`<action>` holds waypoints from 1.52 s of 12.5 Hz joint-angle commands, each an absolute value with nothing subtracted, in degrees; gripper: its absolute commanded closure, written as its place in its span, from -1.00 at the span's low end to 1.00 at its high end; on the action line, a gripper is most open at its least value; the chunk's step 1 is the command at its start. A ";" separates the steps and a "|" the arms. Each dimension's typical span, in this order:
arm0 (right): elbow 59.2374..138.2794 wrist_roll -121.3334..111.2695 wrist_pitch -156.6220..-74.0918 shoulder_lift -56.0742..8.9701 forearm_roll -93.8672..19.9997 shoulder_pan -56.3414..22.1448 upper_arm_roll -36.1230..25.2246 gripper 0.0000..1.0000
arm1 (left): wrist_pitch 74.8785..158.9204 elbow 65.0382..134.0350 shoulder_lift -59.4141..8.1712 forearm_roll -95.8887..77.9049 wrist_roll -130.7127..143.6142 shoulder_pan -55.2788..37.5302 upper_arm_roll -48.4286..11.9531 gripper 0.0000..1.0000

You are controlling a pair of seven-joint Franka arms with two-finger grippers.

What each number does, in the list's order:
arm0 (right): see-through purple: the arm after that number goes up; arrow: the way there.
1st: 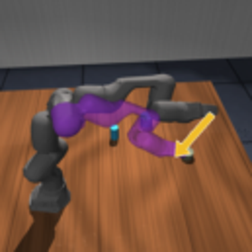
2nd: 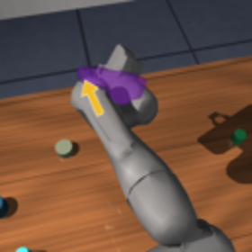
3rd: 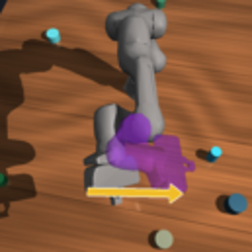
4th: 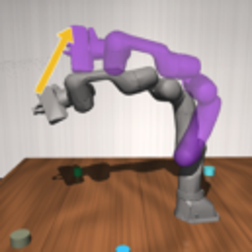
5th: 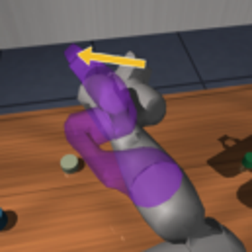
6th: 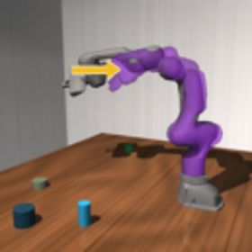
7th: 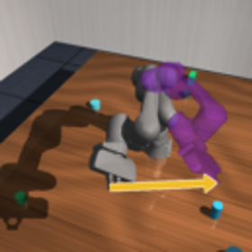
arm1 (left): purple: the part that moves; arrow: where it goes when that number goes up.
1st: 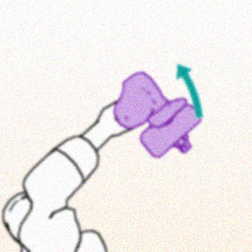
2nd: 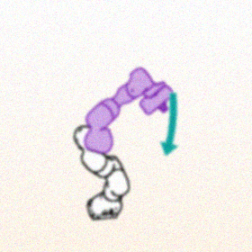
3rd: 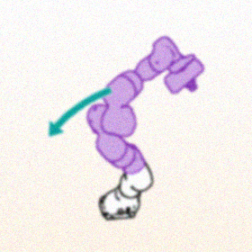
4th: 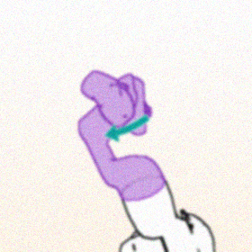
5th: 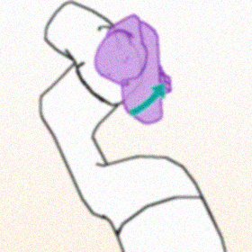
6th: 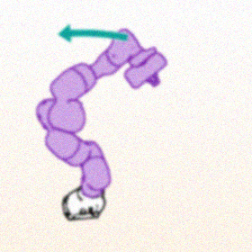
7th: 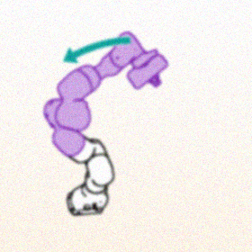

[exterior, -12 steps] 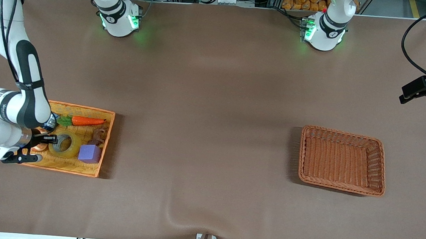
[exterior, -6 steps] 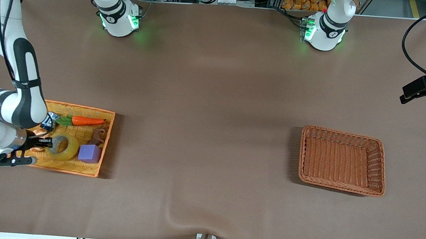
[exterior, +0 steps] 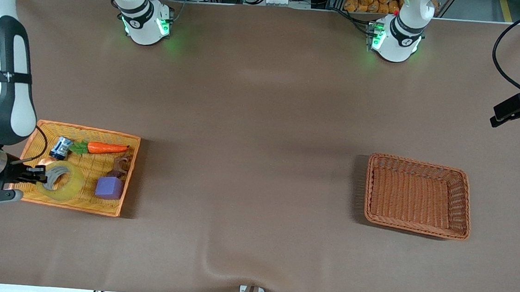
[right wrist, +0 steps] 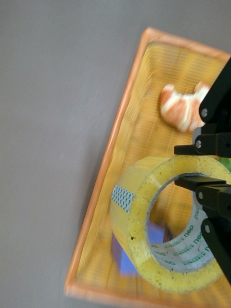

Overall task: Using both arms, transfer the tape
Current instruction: 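Carry the tape with the right gripper while the left gripper approaches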

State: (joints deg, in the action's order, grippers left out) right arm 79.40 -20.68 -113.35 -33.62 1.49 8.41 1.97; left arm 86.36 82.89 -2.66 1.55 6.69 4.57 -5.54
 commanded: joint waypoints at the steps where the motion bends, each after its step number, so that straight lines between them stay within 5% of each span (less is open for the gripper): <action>1: 77.70 -20.39 -111.88 -33.92 1.58 6.69 5.62 1.00 | 86.04 82.44 -2.72 0.79 5.36 4.83 -5.45 -1.00; 8: 77.87 7.16 -109.25 -35.59 -5.10 -12.54 5.54 1.00 | 86.04 82.53 -2.90 0.88 5.54 4.83 -5.45 -1.00; 13: 77.78 30.81 -115.47 -40.86 -4.83 -25.73 5.45 1.00 | 86.13 82.53 -2.99 0.79 5.80 4.83 -5.45 -1.00; 18: 77.78 37.44 -115.93 -43.33 -4.83 -30.14 5.45 1.00 | 86.04 82.53 -3.34 0.79 6.06 4.83 -5.45 -1.00; 19: 77.87 37.18 -116.19 -43.68 -4.75 -30.15 5.45 0.56 | 86.13 82.53 -3.43 0.79 6.15 4.83 -5.45 -1.00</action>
State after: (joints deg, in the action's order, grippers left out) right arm 79.00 36.20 -116.30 -43.31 -4.23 -29.89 5.93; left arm 86.36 82.92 -3.32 1.53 6.69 4.58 -5.46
